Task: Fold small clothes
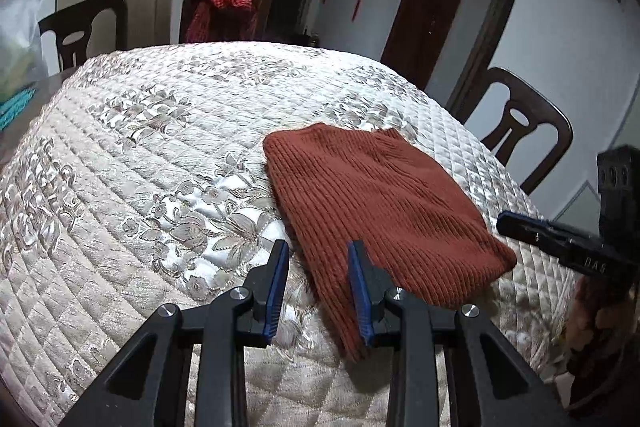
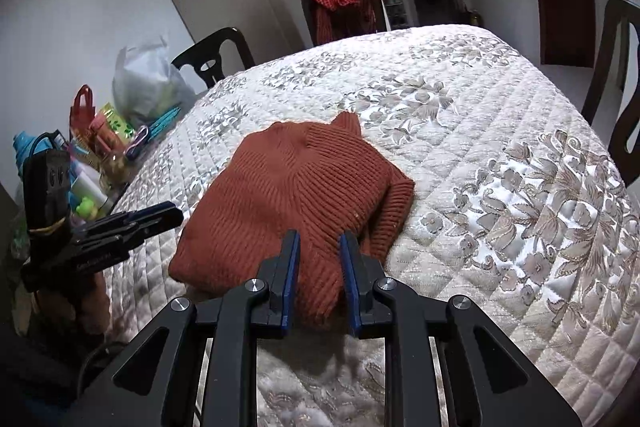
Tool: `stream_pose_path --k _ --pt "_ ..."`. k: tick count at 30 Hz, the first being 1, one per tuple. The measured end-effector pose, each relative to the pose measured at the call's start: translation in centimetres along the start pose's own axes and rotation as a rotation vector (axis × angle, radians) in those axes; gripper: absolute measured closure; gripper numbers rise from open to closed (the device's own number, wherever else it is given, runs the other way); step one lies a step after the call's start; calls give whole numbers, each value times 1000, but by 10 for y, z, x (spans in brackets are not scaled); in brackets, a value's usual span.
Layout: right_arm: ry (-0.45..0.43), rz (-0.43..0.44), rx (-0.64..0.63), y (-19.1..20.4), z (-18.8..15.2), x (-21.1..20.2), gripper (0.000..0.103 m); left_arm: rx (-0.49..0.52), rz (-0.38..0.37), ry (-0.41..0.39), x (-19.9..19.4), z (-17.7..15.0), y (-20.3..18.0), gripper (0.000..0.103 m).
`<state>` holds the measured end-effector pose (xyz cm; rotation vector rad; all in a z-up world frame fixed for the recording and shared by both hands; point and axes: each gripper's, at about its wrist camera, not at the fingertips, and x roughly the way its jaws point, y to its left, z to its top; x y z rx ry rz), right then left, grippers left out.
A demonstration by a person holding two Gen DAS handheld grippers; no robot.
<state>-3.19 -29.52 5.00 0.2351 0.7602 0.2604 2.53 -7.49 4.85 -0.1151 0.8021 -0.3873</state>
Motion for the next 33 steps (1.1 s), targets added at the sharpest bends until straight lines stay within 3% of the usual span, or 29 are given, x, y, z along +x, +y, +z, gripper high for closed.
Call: stream_pose_path --k 4,8,15,18,26,29,33 --pt "4 5 8 -3 3 8 82 -21 -4 15 11 6 2 70" --pt "62 -56 29 -15 1 29 81 -27 -12 42 27 7 4 65" --pt "51 -26 75 -25 6 25 70 -28 -24 45 25 12 4 65" --pt "39 4 116 -31 9 24 57 -47 -48 40 23 16 6 64" --pt "63 48 183 -47 15 40 56 -75 -64 65 37 15 8 54" --pt "74 73 208 -52 14 45 48 -74 -64 69 39 15 6 53" --pt "72 98 211 -54 16 47 48 -71 -62 73 43 14 4 50"
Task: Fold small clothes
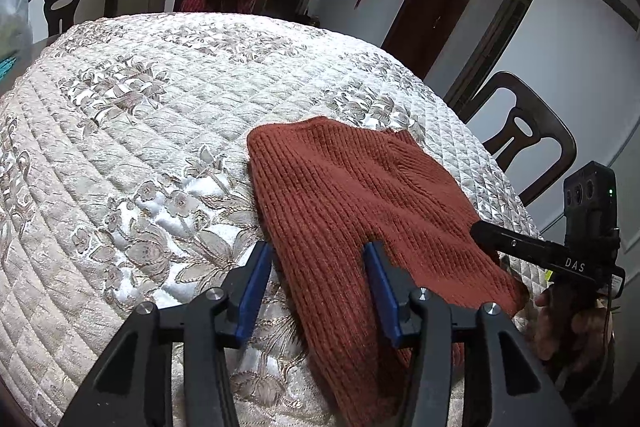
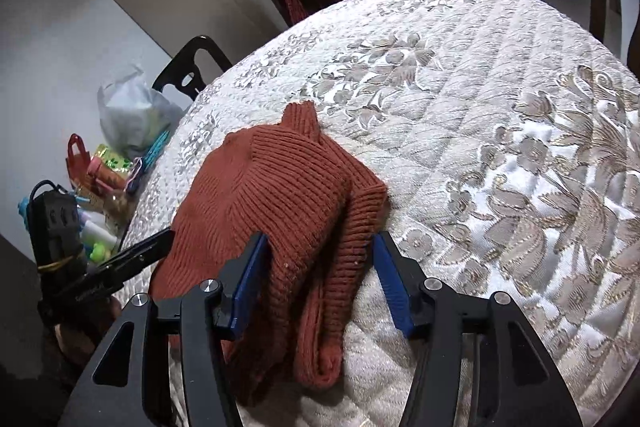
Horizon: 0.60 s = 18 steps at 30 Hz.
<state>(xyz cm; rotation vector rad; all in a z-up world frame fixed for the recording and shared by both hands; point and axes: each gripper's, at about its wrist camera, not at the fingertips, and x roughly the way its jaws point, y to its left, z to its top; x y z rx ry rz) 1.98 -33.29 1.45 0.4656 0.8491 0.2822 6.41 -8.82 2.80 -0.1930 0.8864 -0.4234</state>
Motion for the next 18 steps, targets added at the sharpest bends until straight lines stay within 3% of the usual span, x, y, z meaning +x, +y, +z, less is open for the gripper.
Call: stream_pose_path --k 9,11,13,18 --pt "10 34 -2 0 1 5 48 29 15 7 10 0 -8 49" --pt "14 32 -7 0 1 6 52 39 19 8 12 0 -10 49" --pt "28 56 8 -2 1 9 63 60 31 5 13 0 -14 49" --pt "20 59 4 0 0 8 70 91 47 -2 15 1 -21 55"
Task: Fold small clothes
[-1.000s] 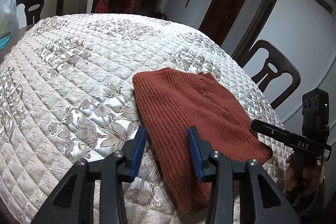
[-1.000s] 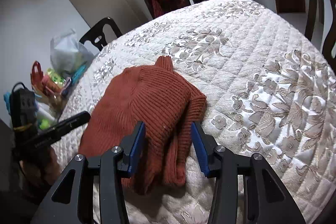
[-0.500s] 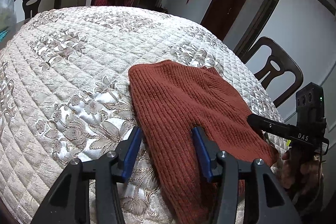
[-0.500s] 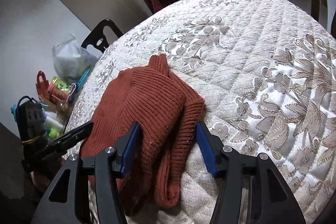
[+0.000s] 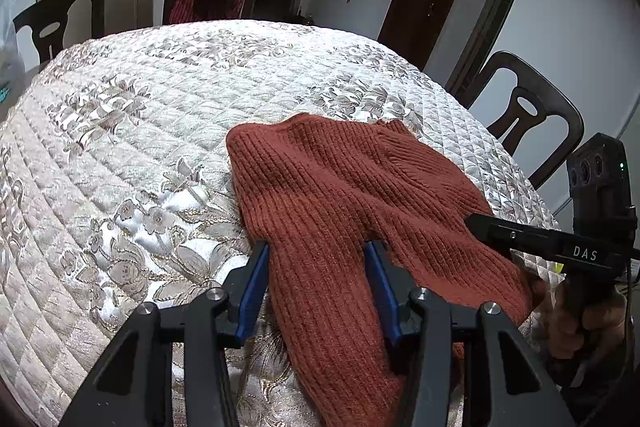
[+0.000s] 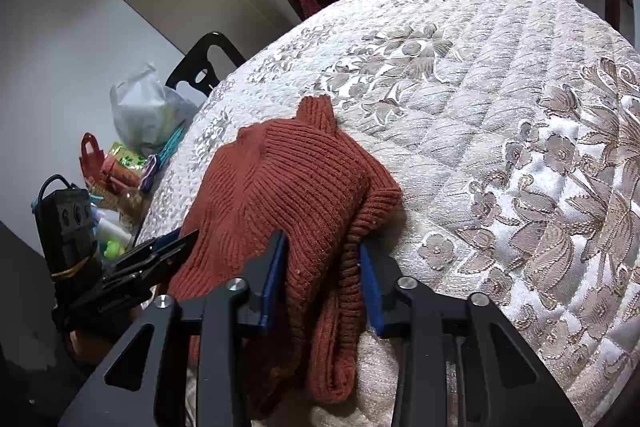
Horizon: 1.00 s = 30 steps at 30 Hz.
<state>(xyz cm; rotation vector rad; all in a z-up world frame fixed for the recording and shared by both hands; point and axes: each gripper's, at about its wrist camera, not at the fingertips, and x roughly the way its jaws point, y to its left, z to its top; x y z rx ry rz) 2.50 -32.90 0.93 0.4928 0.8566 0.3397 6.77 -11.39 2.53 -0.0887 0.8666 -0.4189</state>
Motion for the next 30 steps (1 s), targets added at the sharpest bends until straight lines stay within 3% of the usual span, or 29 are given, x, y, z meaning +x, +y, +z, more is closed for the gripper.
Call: stream_pose_path --k 7,13,21,30 --pt "-19 -9 -19 11 0 -6 78 38 16 -30 -11 3 -5 72" --pt "-36 52 -76 44 9 -8 79 35 8 -94 -40 9 9 74" --pt "0 149 -161 107 19 37 79 -22 85 -157 -78 15 68 74" --pt "66 237 -185 162 33 105 79 -92 170 -180 -95 23 144 74"
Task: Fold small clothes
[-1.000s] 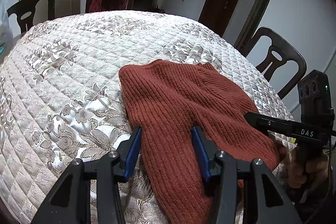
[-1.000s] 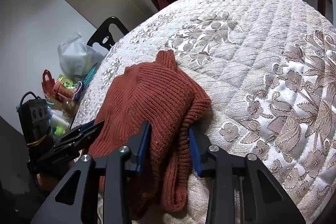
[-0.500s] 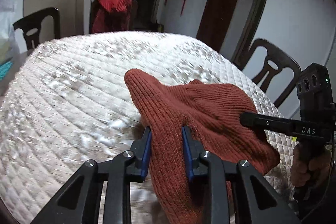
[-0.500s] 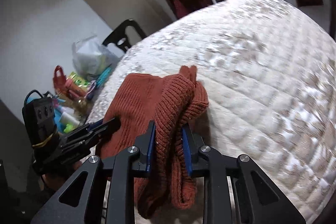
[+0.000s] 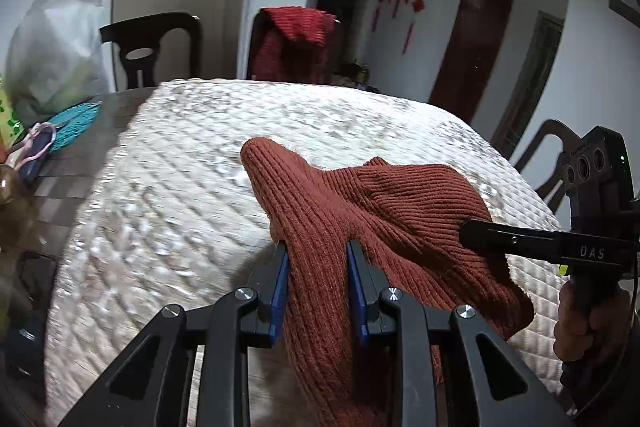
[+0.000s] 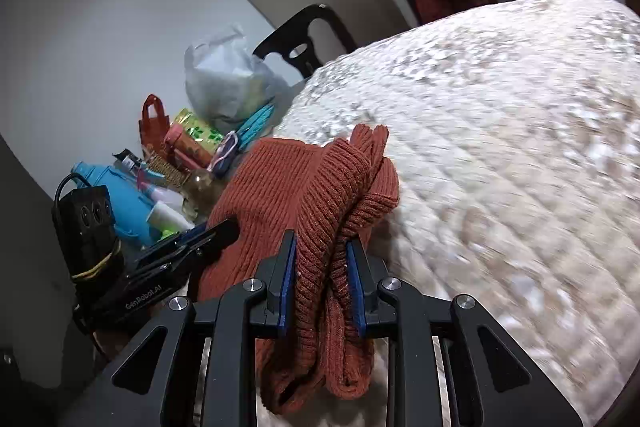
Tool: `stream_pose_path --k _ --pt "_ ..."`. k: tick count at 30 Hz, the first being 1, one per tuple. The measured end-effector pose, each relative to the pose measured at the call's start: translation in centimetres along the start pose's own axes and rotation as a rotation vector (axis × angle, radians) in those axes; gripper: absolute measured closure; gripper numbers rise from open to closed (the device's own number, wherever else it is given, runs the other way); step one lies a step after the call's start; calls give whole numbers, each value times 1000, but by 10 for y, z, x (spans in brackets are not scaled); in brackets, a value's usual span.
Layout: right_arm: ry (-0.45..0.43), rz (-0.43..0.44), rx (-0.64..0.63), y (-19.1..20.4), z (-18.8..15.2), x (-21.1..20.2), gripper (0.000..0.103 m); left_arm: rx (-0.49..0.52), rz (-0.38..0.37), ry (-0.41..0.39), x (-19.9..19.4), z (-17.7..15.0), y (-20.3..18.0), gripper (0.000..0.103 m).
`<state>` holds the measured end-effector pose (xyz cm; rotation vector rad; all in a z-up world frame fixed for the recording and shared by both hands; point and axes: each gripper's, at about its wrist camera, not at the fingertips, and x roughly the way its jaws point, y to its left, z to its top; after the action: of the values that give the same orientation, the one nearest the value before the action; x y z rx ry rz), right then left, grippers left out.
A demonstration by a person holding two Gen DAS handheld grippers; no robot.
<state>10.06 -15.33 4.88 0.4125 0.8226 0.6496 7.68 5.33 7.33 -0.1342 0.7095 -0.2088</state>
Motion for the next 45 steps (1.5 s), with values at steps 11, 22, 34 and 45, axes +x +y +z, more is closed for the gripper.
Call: stream_pose_path --k 11,22,34,45 --pt "91 -53 13 -13 1 57 76 -76 44 81 40 -15 55 72" --pt "18 -126 -120 10 2 21 76 -102 57 -2 -5 -26 45 70" --pt "103 -236 -233 16 -3 51 77 -86 86 28 0 -41 31 70" --pt "167 -262 -381 42 -53 41 79 -103 95 77 -4 -69 16 70"
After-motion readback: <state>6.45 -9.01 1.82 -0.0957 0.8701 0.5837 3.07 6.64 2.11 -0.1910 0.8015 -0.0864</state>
